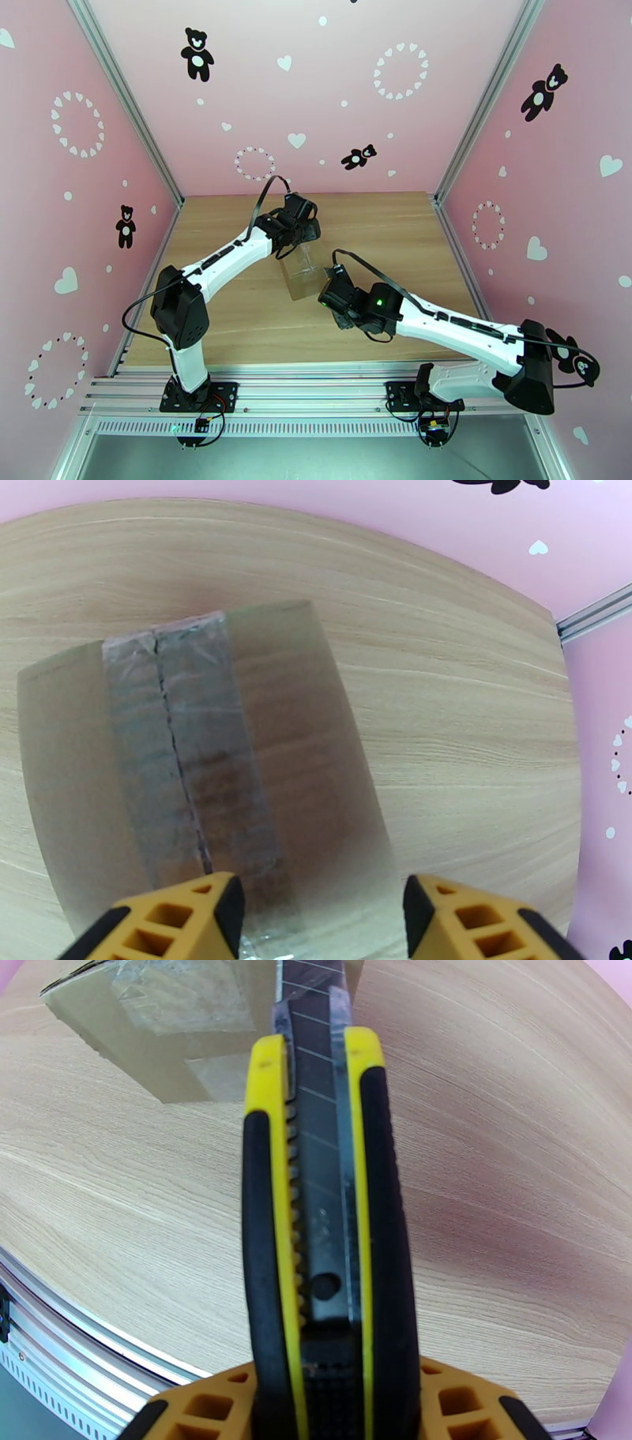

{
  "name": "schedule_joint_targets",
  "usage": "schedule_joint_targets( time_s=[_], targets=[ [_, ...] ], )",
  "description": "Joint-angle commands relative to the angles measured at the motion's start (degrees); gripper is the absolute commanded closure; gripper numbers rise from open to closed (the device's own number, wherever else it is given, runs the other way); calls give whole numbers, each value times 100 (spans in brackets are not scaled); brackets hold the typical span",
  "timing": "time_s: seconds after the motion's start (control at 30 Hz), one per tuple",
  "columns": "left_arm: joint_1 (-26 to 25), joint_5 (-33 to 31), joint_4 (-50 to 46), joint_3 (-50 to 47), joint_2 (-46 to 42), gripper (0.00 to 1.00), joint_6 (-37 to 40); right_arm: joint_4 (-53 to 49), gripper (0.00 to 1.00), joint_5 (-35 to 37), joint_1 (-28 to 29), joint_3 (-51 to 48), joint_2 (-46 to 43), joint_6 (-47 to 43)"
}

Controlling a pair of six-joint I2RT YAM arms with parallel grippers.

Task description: Unpack the express box

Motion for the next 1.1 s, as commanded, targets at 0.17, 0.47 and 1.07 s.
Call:
schedule_joint_targets(
  time_s=[0.17,0.47,1.07],
  targets=[
    [19,77,-113,-12,-252,40,-44,-29,100,138,25,199,78,35],
    [20,90,-95,-38,-278,40,-59,-52,100,150,25,218,94,34],
    [16,89,-78,-59,-273,40,-73,-43,100,99,20,210,156,43]
  ],
)
